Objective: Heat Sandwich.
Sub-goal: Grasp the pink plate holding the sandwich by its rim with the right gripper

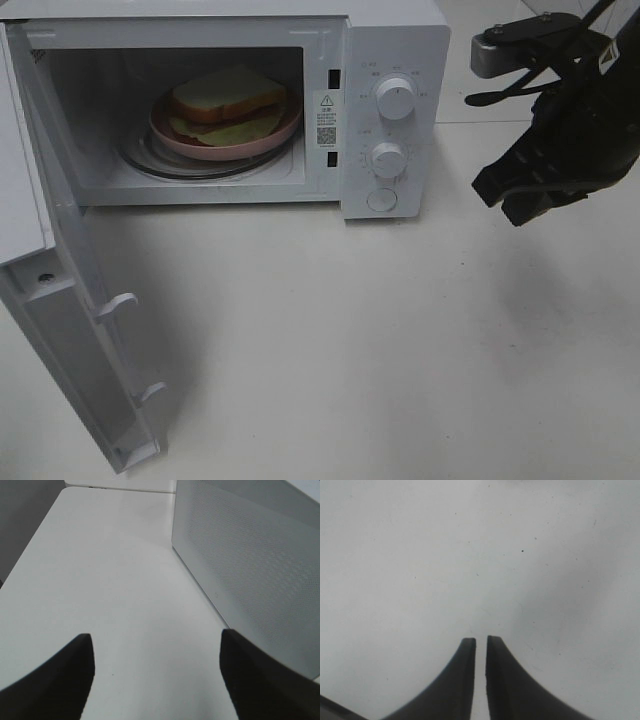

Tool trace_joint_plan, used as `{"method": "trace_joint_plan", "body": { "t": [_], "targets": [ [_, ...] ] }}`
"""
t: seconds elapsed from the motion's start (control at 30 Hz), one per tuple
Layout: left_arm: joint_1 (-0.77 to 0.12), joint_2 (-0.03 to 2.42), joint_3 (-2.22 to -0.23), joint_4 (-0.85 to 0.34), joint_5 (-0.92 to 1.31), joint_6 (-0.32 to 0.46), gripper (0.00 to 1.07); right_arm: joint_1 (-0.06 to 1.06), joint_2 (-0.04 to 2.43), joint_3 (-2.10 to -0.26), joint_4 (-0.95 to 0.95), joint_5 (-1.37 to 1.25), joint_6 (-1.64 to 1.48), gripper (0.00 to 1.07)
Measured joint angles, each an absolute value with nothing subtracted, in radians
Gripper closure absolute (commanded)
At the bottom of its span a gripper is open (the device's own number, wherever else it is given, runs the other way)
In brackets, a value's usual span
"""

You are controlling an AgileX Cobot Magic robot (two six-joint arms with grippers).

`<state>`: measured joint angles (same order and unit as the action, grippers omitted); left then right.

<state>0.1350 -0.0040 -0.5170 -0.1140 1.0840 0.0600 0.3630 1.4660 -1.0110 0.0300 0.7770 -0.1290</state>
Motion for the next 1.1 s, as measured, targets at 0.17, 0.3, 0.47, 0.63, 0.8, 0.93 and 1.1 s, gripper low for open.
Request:
{"method": "trace_joint_plan", "body": {
  "t": [0.17,0.3,0.47,0.63,0.8,0.93,1.1],
  "targets": [
    [0.135,-0.004,-0.517,-0.114,1.084,0.06,0.39,0.363,1.466,-1.03,0.03,0.86,-0.308,0.81],
    [0.135,-0.004,-0.517,-0.114,1.084,0.06,0.39,0.369,1.466,-1.03,0.029,0.891,-0.504,0.58],
    [0.135,-0.004,-0.517,-0.114,1.084,0.06,0.39,0.417,1.465,-1.03,0.029,0.899,-0.69,0.31],
    [0.135,-0.004,-0.517,-0.114,1.084,0.06,0.39,0.459,1.46,-1.03,0.028,0.814,-0.792,0.28],
    [0.135,-0.004,-0.517,-0.114,1.084,0.06,0.39,0.497,1.46,-1.032,0.025,0.749,-0.82,0.29],
    [0.135,-0.004,-0.517,-0.114,1.084,0.06,0.39,0.538,1.498,-1.04,0.025,0.743,-0.839,0.3],
    [0.135,-0.004,-0.517,-0.114,1.084,0.06,0.39,0.559,1.557,-1.069,0.022,0.769,-0.846,0.31]
  ]
}}
